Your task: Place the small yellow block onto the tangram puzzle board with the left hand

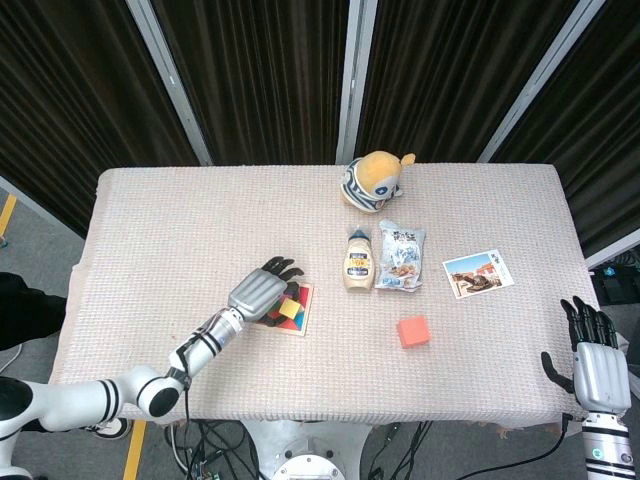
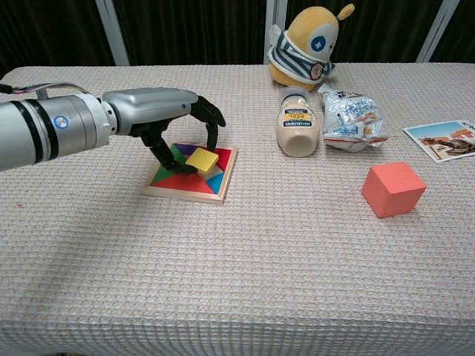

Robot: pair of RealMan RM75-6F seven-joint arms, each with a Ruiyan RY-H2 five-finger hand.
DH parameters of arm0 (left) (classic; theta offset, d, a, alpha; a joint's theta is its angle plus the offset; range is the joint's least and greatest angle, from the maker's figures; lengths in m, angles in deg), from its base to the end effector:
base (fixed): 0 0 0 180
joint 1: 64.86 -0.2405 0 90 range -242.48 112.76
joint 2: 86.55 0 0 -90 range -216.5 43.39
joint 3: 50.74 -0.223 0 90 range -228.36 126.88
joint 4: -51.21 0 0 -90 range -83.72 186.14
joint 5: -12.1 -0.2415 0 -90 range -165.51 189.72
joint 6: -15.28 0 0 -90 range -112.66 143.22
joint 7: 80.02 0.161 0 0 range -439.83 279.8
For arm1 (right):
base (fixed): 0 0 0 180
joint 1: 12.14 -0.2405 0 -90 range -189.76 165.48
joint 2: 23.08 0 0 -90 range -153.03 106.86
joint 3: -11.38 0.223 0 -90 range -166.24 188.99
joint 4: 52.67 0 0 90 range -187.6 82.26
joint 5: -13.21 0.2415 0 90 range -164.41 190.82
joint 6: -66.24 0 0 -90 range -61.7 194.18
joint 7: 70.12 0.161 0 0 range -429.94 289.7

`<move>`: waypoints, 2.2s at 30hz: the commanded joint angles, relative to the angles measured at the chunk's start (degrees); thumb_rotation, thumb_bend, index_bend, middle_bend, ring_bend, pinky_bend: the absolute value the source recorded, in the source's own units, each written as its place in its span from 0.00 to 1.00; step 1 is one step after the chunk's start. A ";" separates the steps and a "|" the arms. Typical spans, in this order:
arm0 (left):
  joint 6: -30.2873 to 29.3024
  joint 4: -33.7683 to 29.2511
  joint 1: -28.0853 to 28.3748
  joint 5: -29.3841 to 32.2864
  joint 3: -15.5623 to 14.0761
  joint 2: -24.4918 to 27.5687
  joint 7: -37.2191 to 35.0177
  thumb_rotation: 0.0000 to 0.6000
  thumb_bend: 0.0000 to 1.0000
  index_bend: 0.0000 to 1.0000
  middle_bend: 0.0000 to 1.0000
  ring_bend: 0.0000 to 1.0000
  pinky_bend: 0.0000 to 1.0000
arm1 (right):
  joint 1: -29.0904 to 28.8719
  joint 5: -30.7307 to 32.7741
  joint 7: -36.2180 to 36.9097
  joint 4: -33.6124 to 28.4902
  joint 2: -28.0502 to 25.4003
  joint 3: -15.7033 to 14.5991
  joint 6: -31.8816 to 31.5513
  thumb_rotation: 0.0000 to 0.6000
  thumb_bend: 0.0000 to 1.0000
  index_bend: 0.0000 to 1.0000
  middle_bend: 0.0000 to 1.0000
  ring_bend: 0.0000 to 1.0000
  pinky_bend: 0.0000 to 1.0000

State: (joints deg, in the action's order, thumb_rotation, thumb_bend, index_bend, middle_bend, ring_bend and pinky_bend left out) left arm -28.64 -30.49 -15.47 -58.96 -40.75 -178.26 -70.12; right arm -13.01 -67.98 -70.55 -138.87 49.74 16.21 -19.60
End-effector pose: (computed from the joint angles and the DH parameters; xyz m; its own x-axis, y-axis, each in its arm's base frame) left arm -0.0708 0.3353 -0.0935 0.4582 0.3827 0.8022 0.8043 -0.5627 -0.1910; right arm -0.3197 -0.1841 0.0924 0.3542 0.0166 0.9350 -0.9262 0.1442 0.3483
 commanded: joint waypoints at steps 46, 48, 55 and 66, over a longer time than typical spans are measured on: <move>-5.79 24.26 9.76 -26.27 -11.30 -3.47 -28.09 1.00 0.35 0.52 0.14 0.00 0.00 | -0.21 1.06 -0.88 0.32 0.37 0.18 1.41 1.00 0.26 0.00 0.00 0.00 0.00; -5.71 24.63 9.95 -26.22 -11.34 -3.74 -27.65 1.00 0.35 0.52 0.14 0.00 0.00 | -0.22 1.18 -0.74 0.39 0.38 0.22 1.50 1.00 0.26 0.00 0.00 0.00 0.00; -5.13 26.10 10.54 -26.24 -12.08 -4.57 -26.95 1.00 0.35 0.52 0.15 0.00 0.00 | -0.01 1.32 -0.41 0.28 0.08 0.26 1.35 1.00 0.26 0.00 0.00 0.00 0.00; -5.75 26.28 11.26 -27.17 -13.38 -3.24 -27.13 1.00 0.35 0.52 0.15 0.00 0.00 | -0.17 1.53 -0.33 0.33 0.11 0.29 1.86 1.00 0.26 0.00 0.00 0.00 0.00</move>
State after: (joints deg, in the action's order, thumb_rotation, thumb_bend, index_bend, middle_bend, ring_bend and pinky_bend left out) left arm -34.35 -4.19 -4.23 -86.09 -54.10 -181.53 -97.22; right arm -13.18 -66.43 -70.88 -138.54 49.84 16.50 -17.73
